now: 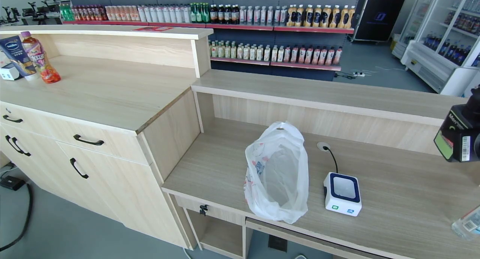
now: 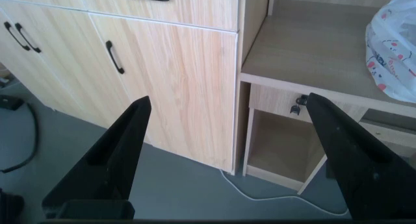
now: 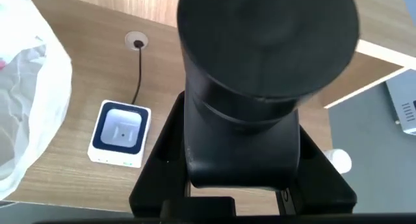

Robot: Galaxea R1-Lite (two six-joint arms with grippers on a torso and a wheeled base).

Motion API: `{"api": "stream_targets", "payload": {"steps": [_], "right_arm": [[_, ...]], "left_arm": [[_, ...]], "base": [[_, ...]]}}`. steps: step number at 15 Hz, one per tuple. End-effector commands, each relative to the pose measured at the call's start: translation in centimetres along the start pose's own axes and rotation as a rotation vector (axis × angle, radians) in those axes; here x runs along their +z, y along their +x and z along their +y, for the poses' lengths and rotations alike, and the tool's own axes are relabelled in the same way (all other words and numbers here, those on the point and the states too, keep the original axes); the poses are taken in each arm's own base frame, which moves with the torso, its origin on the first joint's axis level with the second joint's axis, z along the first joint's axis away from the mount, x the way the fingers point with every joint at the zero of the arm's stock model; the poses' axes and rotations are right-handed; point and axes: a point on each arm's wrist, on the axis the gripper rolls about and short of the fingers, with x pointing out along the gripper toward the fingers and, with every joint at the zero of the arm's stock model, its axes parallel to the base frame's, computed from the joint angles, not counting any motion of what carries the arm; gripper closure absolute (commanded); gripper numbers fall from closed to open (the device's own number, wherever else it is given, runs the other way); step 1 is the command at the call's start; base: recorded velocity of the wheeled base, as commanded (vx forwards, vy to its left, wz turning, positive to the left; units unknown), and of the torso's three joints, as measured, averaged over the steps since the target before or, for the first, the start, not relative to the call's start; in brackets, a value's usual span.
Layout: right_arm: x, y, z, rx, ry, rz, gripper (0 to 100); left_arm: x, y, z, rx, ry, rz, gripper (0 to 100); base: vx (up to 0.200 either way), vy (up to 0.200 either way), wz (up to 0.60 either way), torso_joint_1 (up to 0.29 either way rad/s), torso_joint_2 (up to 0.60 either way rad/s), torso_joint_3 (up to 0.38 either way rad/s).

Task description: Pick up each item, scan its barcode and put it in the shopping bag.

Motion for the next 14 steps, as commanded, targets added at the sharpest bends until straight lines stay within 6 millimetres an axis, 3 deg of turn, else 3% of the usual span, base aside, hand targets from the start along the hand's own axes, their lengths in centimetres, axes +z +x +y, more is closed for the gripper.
{"api": "stream_targets", "payload": {"steps": [1,5,8,11,14], "right_arm": [[0.6,-0.1,0.7,0.038,0.024,-0.060,100],[1.7,0.1,3.5,0.163,0.020,-0.132,100],[0.9,2.0,5.5,0.215,-0.018,-0.067,100],[-1.0,4.2,6.5,0.242,0.011,0.039,100],[-4.1,8.7,5.5,0.174,0.015,0.192,100]], "left_arm": [[0.0,0.0,0.0,0.001,0.000,0.000,0],[0.0,0.0,0.0,0.001,0.000,0.000,0],[0.0,0.0,0.0,0.001,0.000,0.000,0],[0.0,0.0,0.0,0.001,0.000,0.000,0],[0.0,0.0,0.0,0.001,0.000,0.000,0]], "base": [[0.000,0.000,0.00,0.000,0.00,0.000],[0.000,0.000,0.45,0.001,0.00,0.002],[0.000,0.000,0.60,0.007,0.00,0.009],[0.000,0.000,0.60,0.001,0.00,-0.002],[0.000,0.000,0.00,0.000,0.00,0.000]]}}
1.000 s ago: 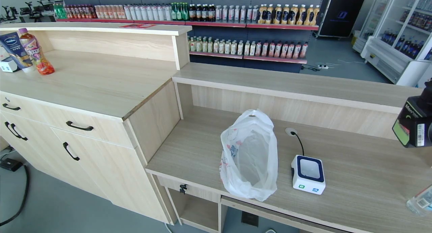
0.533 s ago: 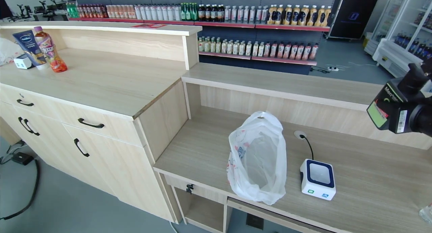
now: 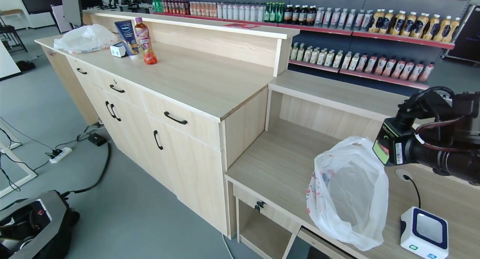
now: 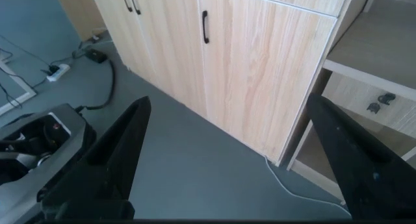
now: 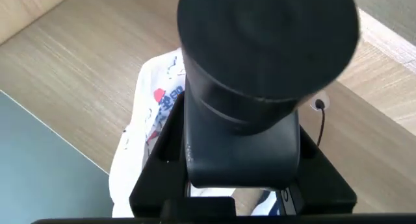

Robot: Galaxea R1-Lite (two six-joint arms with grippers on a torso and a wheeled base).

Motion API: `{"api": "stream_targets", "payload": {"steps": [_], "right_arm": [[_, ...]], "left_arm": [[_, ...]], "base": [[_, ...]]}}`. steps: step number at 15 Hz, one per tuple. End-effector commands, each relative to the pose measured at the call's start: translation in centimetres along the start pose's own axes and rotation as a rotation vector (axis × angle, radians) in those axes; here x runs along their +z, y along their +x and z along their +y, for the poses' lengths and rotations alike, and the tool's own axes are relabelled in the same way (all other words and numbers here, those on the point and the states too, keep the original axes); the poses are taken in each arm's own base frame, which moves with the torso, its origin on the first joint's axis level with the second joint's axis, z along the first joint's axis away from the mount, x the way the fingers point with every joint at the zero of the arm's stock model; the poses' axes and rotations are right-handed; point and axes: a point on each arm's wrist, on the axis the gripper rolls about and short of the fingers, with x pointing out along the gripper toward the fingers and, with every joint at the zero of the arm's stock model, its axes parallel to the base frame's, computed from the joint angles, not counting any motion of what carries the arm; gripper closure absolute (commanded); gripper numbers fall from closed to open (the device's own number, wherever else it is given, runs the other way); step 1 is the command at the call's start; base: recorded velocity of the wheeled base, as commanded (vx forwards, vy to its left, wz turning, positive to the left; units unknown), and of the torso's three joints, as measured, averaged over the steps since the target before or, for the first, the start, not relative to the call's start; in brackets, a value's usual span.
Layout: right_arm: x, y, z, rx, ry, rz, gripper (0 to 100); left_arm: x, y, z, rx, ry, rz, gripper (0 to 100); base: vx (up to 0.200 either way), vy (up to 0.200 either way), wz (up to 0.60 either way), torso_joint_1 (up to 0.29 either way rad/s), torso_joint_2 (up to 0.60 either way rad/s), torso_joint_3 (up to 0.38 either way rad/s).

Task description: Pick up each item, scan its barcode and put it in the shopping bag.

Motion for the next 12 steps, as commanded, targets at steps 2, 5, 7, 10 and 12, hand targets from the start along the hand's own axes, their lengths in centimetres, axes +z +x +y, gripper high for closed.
{"api": "stream_targets", "payload": {"steps": [2,5,7,10,12], "right_arm": [[-3.4,6.1,-2.4,-0.100,0.031,0.164,100],[-5.7,9.1,-3.9,-0.090,0.031,0.198,100],[-7.1,10.3,-4.7,-0.028,-0.006,0.220,100],[-8.3,11.7,-5.4,0.017,-0.021,0.219,100],[-8.7,12.8,-5.3,0.094,-0.017,0.166,100]], "left_arm": [[0.0,0.0,0.0,0.001,0.000,0.000,0],[0.0,0.0,0.0,0.001,0.000,0.000,0],[0.0,0.0,0.0,0.001,0.000,0.000,0],[0.0,0.0,0.0,0.001,0.000,0.000,0],[0.0,0.0,0.0,0.001,0.000,0.000,0]], "base": [[0.000,0.000,0.00,0.000,0.00,0.000],[0.000,0.000,0.00,0.000,0.00,0.000],[0.000,0.000,0.00,0.000,0.00,0.000],[0.000,0.000,0.00,0.000,0.00,0.000],[0.000,0.000,0.00,0.000,0.00,0.000]]}}
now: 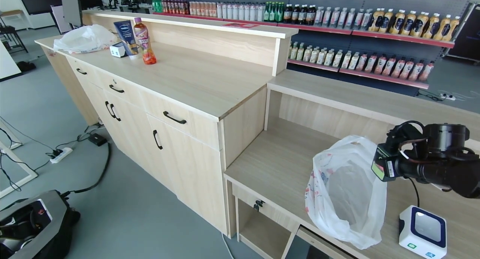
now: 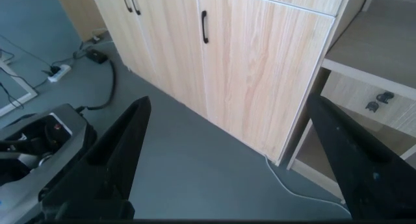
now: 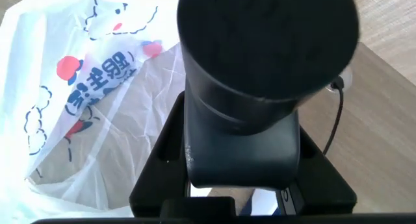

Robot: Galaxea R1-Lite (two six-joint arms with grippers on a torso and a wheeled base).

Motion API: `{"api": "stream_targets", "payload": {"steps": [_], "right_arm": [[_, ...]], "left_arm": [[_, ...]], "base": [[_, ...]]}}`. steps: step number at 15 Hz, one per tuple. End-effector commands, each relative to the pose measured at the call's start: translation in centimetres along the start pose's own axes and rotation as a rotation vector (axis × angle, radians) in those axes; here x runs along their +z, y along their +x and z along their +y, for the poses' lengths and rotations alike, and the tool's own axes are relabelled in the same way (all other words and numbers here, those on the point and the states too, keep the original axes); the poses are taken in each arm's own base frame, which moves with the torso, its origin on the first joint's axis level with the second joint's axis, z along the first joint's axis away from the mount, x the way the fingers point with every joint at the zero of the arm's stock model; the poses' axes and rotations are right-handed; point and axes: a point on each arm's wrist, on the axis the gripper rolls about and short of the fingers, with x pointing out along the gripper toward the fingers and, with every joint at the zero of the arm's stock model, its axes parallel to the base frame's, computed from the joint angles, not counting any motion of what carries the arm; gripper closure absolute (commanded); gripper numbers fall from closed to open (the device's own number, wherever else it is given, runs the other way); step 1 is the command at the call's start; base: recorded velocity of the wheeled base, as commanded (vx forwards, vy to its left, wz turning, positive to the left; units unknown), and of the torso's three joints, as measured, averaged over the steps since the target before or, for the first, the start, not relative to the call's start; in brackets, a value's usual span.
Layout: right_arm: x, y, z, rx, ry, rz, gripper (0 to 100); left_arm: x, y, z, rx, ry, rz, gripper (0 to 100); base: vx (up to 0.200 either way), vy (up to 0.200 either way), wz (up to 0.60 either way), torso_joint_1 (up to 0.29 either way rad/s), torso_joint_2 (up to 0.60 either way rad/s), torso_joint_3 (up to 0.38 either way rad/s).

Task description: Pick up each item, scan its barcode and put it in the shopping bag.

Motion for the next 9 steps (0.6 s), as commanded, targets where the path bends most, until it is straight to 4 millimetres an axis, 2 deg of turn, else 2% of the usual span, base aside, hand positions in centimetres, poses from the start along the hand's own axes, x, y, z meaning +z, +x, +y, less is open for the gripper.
{"api": "stream_targets", "payload": {"steps": [1,3,9], "right_arm": [[-1.2,1.9,0.1,0.047,0.005,0.003,100],[-1.7,2.8,0.3,0.109,0.002,-0.031,100],[-3.7,5.4,0.7,0.154,-0.002,-0.052,100]], "left_arm": [[0.0,0.0,0.0,0.001,0.000,0.000,0],[0.0,0.0,0.0,0.001,0.000,0.000,0],[0.0,0.0,0.0,0.001,0.000,0.000,0]], "base": [[0.000,0.000,0.00,0.000,0.00,0.000],[0.000,0.000,0.00,0.000,0.00,0.000],[0.000,0.000,0.00,0.000,0.00,0.000]]}}
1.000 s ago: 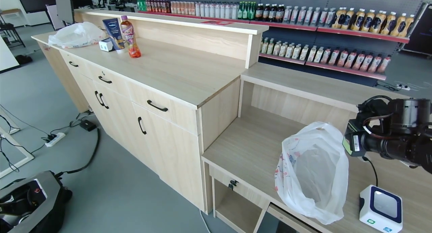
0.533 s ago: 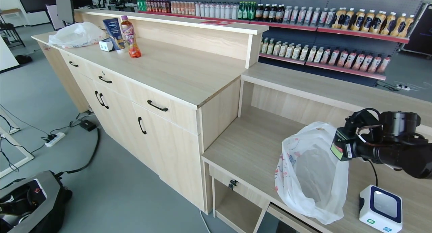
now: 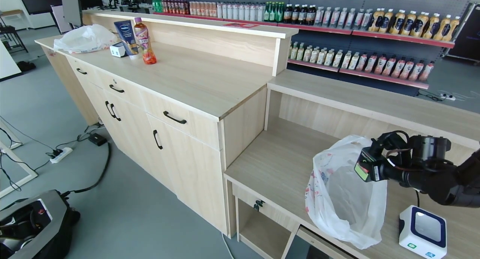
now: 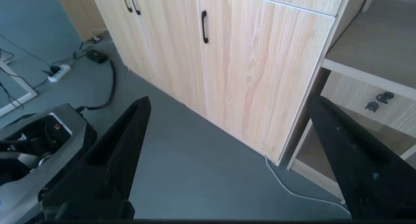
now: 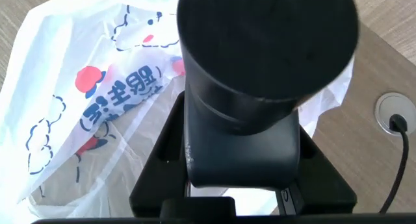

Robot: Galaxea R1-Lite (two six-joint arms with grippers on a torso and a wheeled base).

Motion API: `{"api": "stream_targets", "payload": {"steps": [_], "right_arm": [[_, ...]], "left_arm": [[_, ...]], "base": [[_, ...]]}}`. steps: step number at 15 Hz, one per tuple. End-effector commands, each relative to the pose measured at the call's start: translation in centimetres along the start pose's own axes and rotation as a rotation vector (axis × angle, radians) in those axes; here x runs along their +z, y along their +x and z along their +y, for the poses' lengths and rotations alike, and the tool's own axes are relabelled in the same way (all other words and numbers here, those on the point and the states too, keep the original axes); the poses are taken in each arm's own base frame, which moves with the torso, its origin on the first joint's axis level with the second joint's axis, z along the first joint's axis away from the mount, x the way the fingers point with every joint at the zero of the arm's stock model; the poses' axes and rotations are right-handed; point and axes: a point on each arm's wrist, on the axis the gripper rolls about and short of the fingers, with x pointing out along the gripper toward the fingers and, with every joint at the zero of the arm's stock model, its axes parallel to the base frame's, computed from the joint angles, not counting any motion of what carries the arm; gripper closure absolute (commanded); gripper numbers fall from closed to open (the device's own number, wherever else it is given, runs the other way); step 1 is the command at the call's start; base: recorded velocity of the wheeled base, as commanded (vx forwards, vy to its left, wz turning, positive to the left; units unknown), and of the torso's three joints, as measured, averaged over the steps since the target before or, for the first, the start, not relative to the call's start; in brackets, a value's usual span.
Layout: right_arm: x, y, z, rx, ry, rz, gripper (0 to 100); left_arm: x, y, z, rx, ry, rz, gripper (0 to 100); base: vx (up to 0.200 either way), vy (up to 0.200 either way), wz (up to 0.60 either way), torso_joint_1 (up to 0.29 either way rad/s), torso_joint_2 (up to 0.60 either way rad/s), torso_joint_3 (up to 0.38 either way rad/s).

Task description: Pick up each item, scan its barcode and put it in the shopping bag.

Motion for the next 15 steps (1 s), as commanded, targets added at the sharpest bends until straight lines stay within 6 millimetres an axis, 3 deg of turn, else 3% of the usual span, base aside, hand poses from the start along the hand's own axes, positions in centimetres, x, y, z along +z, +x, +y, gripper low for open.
{"api": "stream_targets", "payload": {"steps": [1,6,15], "right_arm": [[-1.3,1.5,0.1,0.049,0.002,-0.002,100],[-2.6,3.1,0.4,0.068,-0.004,-0.022,100],[-3.0,6.5,-0.1,0.083,-0.025,-0.089,100]], "left_arm": [[0.0,0.0,0.0,0.001,0.000,0.000,0],[0.0,0.0,0.0,0.001,0.000,0.000,0],[0.0,0.0,0.0,0.001,0.000,0.000,0]], "base": [[0.000,0.000,0.00,0.000,0.00,0.000],[0.000,0.000,0.00,0.000,0.00,0.000],[0.000,0.000,0.00,0.000,0.00,0.000]]}}
